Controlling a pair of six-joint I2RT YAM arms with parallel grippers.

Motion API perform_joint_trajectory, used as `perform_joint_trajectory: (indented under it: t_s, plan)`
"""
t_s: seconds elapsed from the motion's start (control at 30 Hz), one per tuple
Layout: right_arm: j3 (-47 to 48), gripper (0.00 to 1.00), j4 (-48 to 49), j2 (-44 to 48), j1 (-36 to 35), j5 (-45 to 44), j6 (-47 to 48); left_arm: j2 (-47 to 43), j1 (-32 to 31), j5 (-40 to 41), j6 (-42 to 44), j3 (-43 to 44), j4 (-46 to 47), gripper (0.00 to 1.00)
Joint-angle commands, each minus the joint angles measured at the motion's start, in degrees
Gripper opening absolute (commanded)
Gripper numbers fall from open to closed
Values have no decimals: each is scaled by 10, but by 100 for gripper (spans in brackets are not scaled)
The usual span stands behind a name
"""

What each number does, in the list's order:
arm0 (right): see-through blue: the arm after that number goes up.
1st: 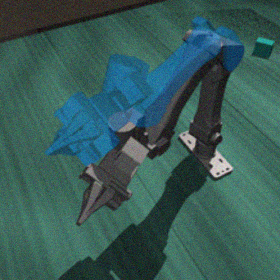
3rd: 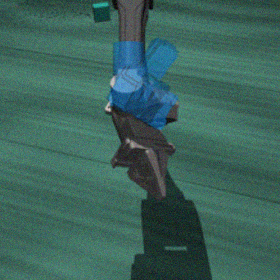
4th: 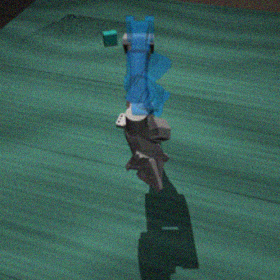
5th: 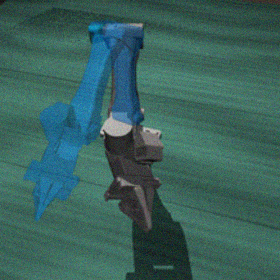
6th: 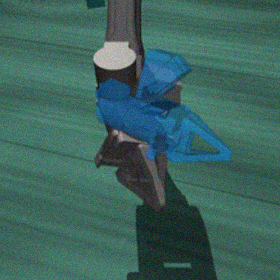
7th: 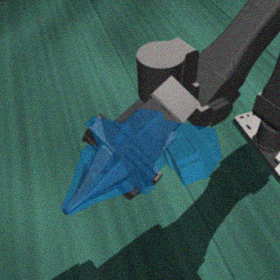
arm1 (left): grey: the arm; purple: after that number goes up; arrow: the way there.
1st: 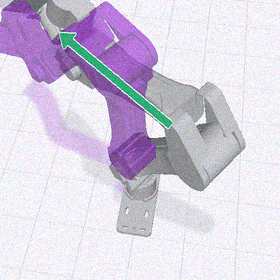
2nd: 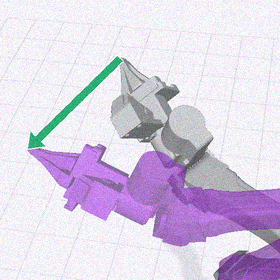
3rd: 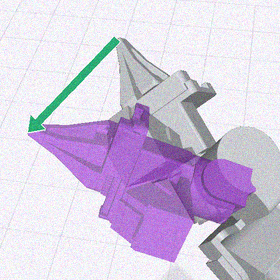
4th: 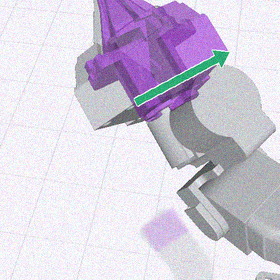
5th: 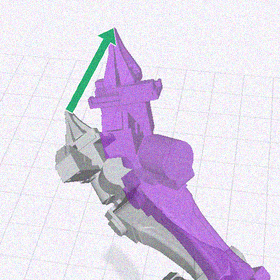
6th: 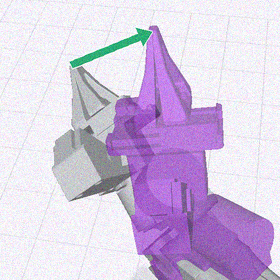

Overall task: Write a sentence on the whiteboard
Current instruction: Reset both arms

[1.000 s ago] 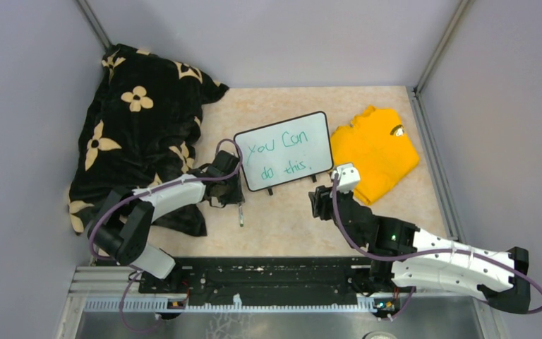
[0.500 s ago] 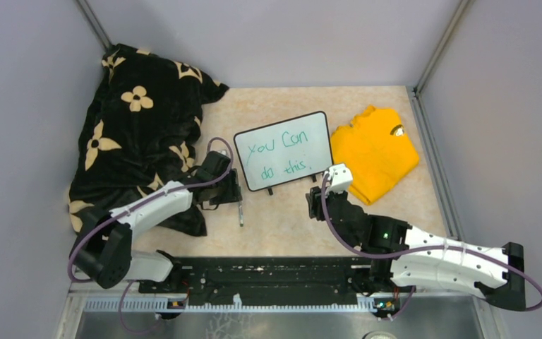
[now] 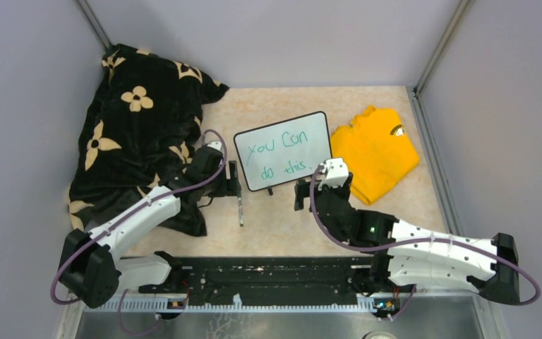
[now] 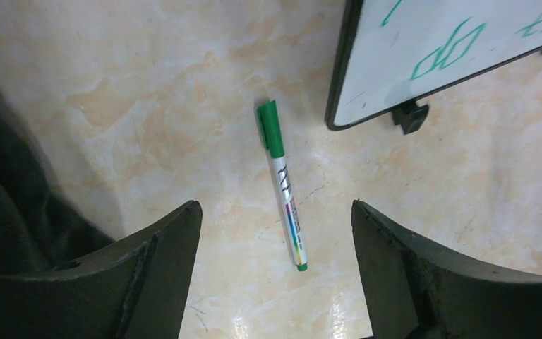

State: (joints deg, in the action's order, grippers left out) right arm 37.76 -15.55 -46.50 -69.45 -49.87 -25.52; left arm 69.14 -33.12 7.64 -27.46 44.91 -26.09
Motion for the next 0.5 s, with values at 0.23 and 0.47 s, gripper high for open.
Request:
perform_joint_trajectory:
  t_s: [0.23,0.47]
  plan:
    - [43,99,156,-51,7,-158,10,-62,-4,110,-22,40,2,97]
    - [84,99,110,-71,22,-127,44,-91,-3,136,-62,11,23,99]
